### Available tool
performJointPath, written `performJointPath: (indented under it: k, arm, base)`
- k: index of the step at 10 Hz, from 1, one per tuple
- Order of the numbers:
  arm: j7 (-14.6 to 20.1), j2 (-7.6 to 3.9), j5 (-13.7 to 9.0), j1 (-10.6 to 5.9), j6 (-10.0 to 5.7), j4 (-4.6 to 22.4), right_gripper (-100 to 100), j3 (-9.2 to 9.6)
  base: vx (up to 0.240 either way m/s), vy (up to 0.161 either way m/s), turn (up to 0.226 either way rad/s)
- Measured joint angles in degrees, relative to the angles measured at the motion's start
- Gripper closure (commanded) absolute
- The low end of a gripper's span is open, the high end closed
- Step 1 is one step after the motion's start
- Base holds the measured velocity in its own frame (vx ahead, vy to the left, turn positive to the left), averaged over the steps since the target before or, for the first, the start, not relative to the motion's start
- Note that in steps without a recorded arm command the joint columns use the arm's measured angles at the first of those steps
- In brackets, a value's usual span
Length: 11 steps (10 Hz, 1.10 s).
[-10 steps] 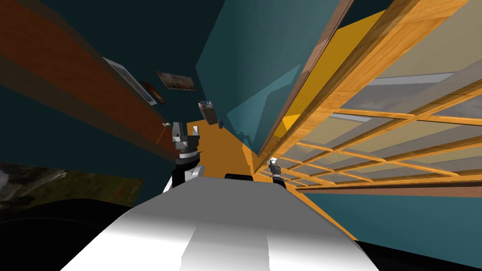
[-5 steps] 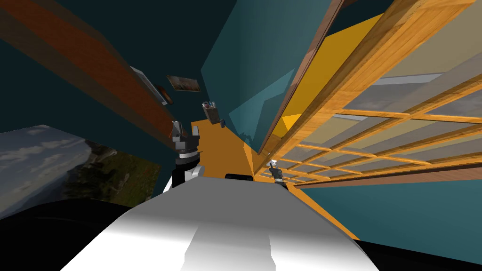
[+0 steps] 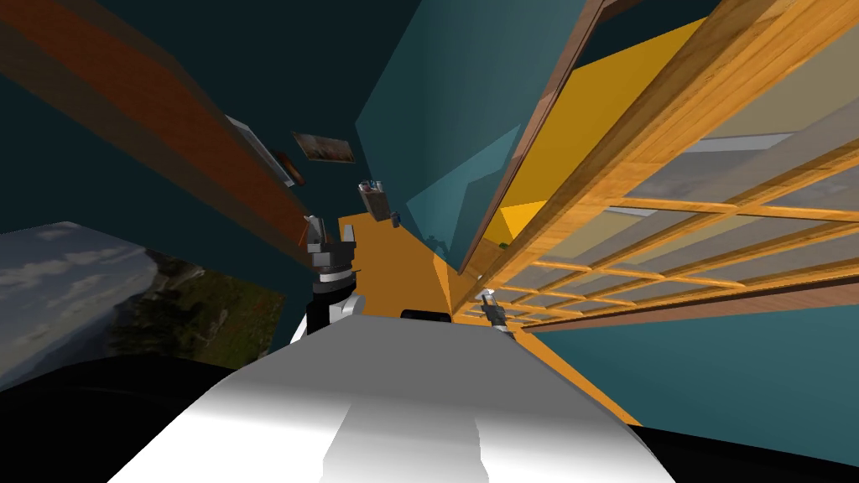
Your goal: Pull the door open
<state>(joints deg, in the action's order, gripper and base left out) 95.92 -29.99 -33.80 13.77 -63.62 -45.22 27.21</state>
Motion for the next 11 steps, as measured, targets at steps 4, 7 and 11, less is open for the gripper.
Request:
performJointPath:
  k: [4, 7, 11]
  arm:
    - [2.5, -1.29, 2.3, 1.98, -6.78, 3.1, 100, 3.07]
    - [4.0, -2.74, 4.0, 4.26, -11.02, 3.8, 100, 5.26]
    - [6.1, -3.42, 5.7, 5.38, -15.68, 6.3, 100, 7.63]
  base:
    - [-0.022, -0.021, -0.041]
    - [-0.039, -0.034, -0.028]
    - [-0.042, -0.045, 0.002]
